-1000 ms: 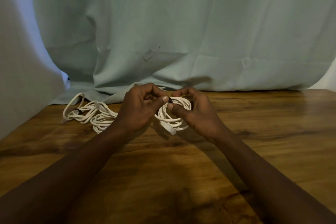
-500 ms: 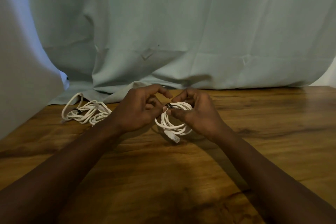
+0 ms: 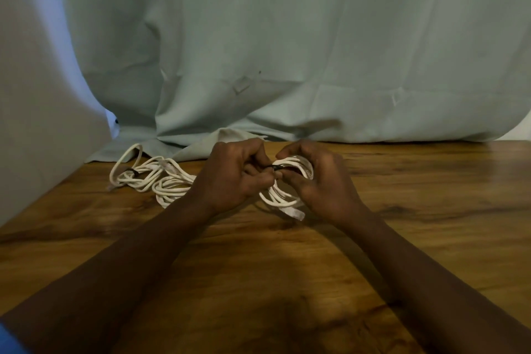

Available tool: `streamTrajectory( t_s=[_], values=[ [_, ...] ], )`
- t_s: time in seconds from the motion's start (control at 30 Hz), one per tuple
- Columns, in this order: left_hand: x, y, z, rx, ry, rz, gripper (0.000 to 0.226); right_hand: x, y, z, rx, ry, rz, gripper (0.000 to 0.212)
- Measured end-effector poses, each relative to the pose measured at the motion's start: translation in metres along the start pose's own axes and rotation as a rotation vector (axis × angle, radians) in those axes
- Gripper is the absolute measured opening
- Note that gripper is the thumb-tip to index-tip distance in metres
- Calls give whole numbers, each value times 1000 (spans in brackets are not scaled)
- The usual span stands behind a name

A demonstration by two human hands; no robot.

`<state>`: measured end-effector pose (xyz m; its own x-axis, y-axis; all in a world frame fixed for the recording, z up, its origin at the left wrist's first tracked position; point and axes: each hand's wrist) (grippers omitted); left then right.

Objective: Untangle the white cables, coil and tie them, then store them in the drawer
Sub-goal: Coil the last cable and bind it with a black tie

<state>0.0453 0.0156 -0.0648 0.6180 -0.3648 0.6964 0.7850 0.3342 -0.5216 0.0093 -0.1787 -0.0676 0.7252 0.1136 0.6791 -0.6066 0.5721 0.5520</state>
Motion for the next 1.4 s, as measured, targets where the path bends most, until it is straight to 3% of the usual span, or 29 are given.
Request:
streamTrajectory(
  t_s=[0.1, 0.33, 0.47, 0.7, 0.87, 1.03, 1.2, 1.4],
  values=[
    [-4, 3, -7, -147, -70, 115, 19, -3, -1, -5, -224, -59, 154, 27],
    [-6, 12, -11, -243, -102, 178, 14, 0, 3, -6, -451, -167, 147, 26],
    [-6, 10, -14, -207, -128, 198, 17, -1, 14, -7, -524, -169, 42, 18],
    [-6, 1, -25, -209, -203, 228, 20, -3, 29, -11, -706, -142, -136, 29],
    [-6, 4, -26, -284, -206, 272, 20, -1, 22, -10, -480, -151, -283, 20],
    [-5, 5, -23, -312, -138, 269, 9, 0, 4, -14, -50, -113, -491, 34],
    [-7, 4, -19, -275, -70, 264, 8, 0, 5, -2, 360, 31, -646, 12],
    [-7, 3, -17, -302, -44, 256, 5, -1, 3, -8, 440, -41, -606, 8]
  ],
)
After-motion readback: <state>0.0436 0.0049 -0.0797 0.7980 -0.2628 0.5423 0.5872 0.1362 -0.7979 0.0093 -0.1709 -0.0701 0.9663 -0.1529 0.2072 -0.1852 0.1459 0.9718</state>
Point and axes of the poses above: each hand's wrist, its own x-axis towards the middle knuckle, its own z-axis out of the back of the hand, y = z × x, and after that the axes turned 1 degree about z, right-handed
